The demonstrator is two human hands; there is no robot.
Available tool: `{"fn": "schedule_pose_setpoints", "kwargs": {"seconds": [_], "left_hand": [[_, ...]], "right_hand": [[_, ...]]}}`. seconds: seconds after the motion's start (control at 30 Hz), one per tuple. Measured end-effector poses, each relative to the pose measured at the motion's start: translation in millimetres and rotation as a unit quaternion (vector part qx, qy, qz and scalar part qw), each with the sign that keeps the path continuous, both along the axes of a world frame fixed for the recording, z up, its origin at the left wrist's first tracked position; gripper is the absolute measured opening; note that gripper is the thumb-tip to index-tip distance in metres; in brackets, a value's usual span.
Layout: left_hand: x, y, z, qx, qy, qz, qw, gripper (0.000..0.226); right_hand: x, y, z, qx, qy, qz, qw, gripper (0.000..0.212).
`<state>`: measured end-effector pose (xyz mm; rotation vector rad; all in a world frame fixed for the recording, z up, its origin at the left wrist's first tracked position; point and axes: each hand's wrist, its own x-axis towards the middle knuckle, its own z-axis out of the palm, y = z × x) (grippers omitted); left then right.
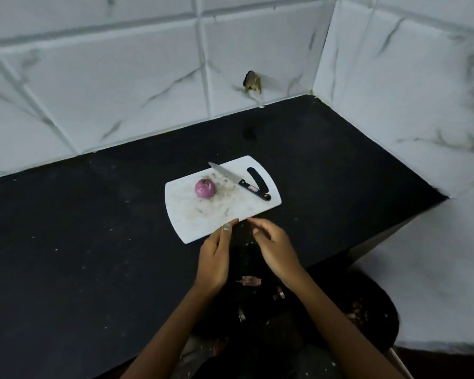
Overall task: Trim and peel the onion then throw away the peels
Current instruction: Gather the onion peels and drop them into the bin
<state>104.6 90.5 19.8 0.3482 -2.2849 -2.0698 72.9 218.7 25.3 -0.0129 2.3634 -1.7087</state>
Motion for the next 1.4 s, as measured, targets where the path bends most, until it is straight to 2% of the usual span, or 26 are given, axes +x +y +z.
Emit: {"fn": "schedule_pose_setpoints", "kwargs": {"seconds": [0.13,0.27,0.37,0.5,0.6,0.77,0.83,0.87,0.93,1.0,1.07,1.17,1.23,1.3,1.4], "left_hand": [[9.5,-16.7,-20.7,0.007,-0.002,-0.005,1.000,0.059],[10.5,-25.3,-33.8,0.068,0.024,0.018,0.997,0.057],[12.1,-20.9,-41.6,0.053,0.048,0.032,0.997,0.063],[11.8,-15.0,-52.7,0.038,0.060,0.044,0.996,0.053],[8.0,-14.0,-54.7,0.044,0.058,0.053,0.996,0.052],[6.2,-15.2,-56.7,0.056,0.054,0.069,0.995,0.057],[4.8,-15.1,-55.6,0.060,0.048,0.068,0.995,0.059],[3.8,-14.5,-55.0,0.064,0.044,0.067,0.995,0.060],[1.5,-16.1,-54.2,0.076,0.042,0.069,0.994,0.063],[-0.9,-16.6,-52.8,0.087,0.041,0.071,0.993,0.065],[-2.0,-16.6,-52.2,0.085,0.042,0.066,0.993,0.067],[-4.7,-16.2,-52.2,0.108,0.024,0.064,0.992,0.063],[-7.4,-16.6,-51.9,0.130,0.014,0.059,0.990,0.063],[-8.8,-18.1,-50.5,0.127,0.025,0.039,0.991,0.073],[-12.2,-20.5,-49.8,0.133,0.025,0.020,0.991,0.081]], "right_hand": [[23.9,-8.1,-33.7,0.135,0.039,-0.068,0.988,0.039],[35.8,-10.8,-56.8,0.257,0.035,-0.128,0.957,0.062],[24.3,-7.2,-61.5,0.308,0.039,-0.140,0.940,0.074],[1.4,-8.8,-62.7,0.381,0.036,-0.080,0.920,0.093],[-12.0,-22.7,-65.1,0.384,0.062,0.017,0.921,0.106],[-2.9,-47.3,-63.6,0.390,0.090,0.131,0.907,0.091],[5.6,-42.9,-58.2,0.322,0.097,0.150,0.930,0.082],[9.0,-38.0,-51.8,0.260,0.086,0.129,0.953,0.069],[11.5,-24.6,-38.1,0.135,0.057,0.018,0.989,0.037],[11.5,-5.7,-29.3,0.099,0.067,-0.060,0.991,0.024],[11.1,15.8,-26.4,0.157,0.068,-0.029,0.985,0.023],[12.3,29.8,-23.9,0.259,-0.016,0.121,0.958,0.058],[12.5,22.6,-25.7,0.330,-0.026,0.201,0.922,0.069],[9.2,8.9,-28.3,0.348,-0.021,0.222,0.910,0.060],[-4.1,-5.9,-27.9,0.320,-0.018,0.222,0.921,0.040]]}}
